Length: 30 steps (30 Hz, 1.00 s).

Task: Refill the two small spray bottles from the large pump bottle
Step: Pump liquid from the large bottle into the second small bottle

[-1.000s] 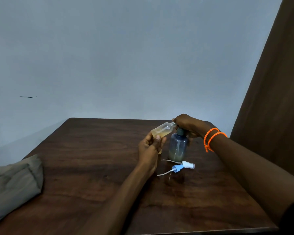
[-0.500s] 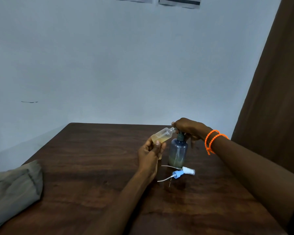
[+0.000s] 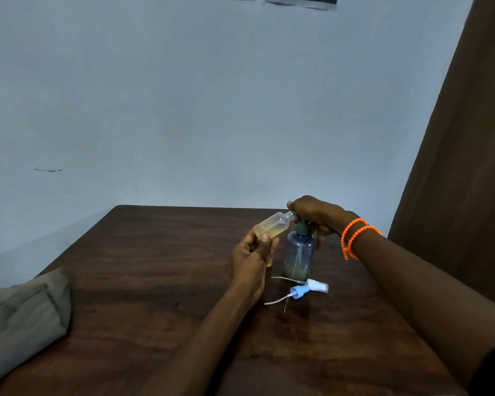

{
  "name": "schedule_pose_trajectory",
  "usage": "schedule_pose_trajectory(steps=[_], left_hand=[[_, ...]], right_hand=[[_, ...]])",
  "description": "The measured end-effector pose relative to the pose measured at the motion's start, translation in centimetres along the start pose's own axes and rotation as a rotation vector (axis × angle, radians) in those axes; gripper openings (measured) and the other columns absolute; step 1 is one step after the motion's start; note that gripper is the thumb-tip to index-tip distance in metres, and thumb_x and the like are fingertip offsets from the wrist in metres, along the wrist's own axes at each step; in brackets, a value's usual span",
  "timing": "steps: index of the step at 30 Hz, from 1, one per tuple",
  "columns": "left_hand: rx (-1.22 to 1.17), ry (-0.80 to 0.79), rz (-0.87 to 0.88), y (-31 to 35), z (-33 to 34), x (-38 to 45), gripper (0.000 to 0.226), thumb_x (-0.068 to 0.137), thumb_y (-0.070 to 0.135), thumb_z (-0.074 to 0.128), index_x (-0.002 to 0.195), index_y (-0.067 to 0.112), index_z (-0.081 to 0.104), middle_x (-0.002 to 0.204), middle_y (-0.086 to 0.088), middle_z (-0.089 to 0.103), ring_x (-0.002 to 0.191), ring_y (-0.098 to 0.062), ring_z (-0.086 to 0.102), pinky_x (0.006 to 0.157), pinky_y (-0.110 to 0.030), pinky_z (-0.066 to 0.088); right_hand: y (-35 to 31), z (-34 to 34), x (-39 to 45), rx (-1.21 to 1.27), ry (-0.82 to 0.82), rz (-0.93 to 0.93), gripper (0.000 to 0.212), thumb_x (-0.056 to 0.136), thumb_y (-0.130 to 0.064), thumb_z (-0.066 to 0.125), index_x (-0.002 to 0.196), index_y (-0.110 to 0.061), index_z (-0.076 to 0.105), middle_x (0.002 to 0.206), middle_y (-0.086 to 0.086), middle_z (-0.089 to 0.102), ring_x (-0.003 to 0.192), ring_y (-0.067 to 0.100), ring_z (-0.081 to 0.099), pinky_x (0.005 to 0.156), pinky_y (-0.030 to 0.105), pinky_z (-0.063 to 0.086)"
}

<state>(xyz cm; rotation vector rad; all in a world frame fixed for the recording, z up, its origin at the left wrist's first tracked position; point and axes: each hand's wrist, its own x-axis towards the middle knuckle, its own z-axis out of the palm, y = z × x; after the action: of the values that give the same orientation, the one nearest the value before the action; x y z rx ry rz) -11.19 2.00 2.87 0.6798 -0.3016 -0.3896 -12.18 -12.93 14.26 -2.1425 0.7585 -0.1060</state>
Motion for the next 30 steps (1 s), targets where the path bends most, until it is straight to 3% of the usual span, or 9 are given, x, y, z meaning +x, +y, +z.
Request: schedule_pose_trajectory(steps=[6,10,13,19,21,24,30], left_hand=[[0.021,-0.018,0.015,-0.1,0.2,-0.3,0.028,0.100,-0.004,0.051,0.126,-0.002,0.062,0.111,-0.008,0.074,0.100,-0.013,0.073,0.090,-0.024,0.058],[-0.006,0.007,-0.011,0.0,0.2,-0.3,0.032,0.099,-0.004,0.052,0.131,-0.004,0.058,0.115,-0.013,0.072,0.100,-0.016,0.072,0.089,-0.025,0.059],[-0.012,0.003,-0.008,0.0,0.1,0.0,0.032,0.099,-0.004,0.052,0.130,-0.005,0.059,0.113,-0.012,0.073,0.099,-0.016,0.073,0.086,-0.024,0.059],[0.002,-0.024,0.013,-0.2,0.1,0.0,0.030,0.100,-0.004,0.051,0.129,-0.006,0.059,0.108,-0.008,0.075,0.098,-0.013,0.073,0.089,-0.024,0.059],[-0.006,-0.024,0.008,-0.2,0.1,0.0,0.032,0.099,-0.004,0.052,0.130,-0.006,0.058,0.111,-0.010,0.075,0.100,-0.015,0.073,0.090,-0.026,0.059],[-0.013,-0.010,0.000,-0.2,0.0,0.1,0.031,0.099,-0.003,0.052,0.130,-0.005,0.059,0.112,-0.010,0.075,0.101,-0.017,0.073,0.091,-0.027,0.059],[0.004,-0.028,0.016,-0.3,0.1,0.2,0.027,0.100,-0.004,0.051,0.124,0.000,0.063,0.105,-0.004,0.077,0.098,-0.012,0.073,0.089,-0.024,0.058]], right_hand=[[1.1,0.4,0.0,0.034,-0.002,0.013,0.016,0.091,-0.018,0.042,0.086,-0.011,0.055,0.091,0.018,0.049,0.076,0.033,0.049,0.067,0.054,0.048],[0.0,-0.3,-0.6,-0.001,-0.031,0.049,0.026,0.099,-0.032,0.044,0.085,-0.011,0.052,0.095,0.015,0.053,0.073,0.032,0.051,0.083,0.069,0.047],[0.4,-0.1,0.2,0.019,0.011,0.012,0.025,0.100,-0.030,0.044,0.085,-0.011,0.052,0.095,0.014,0.054,0.077,0.032,0.051,0.076,0.052,0.047],[1.0,0.5,0.2,0.046,0.021,-0.050,0.020,0.095,-0.011,0.039,0.081,-0.010,0.053,0.085,0.015,0.050,0.075,0.029,0.047,0.058,0.032,0.039],[0.6,0.1,-0.1,0.049,0.018,-0.047,0.023,0.101,-0.019,0.042,0.084,-0.010,0.053,0.085,0.011,0.051,0.072,0.026,0.047,0.058,0.033,0.042],[0.5,-0.4,0.2,0.014,-0.020,0.011,0.030,0.103,-0.035,0.044,0.084,-0.012,0.051,0.086,0.007,0.051,0.075,0.030,0.051,0.068,0.048,0.047],[1.6,0.8,1.1,0.168,-0.020,-0.016,0.022,0.093,-0.011,0.037,0.077,-0.014,0.053,0.070,0.008,0.045,0.058,0.020,0.046,0.054,0.030,0.032]])
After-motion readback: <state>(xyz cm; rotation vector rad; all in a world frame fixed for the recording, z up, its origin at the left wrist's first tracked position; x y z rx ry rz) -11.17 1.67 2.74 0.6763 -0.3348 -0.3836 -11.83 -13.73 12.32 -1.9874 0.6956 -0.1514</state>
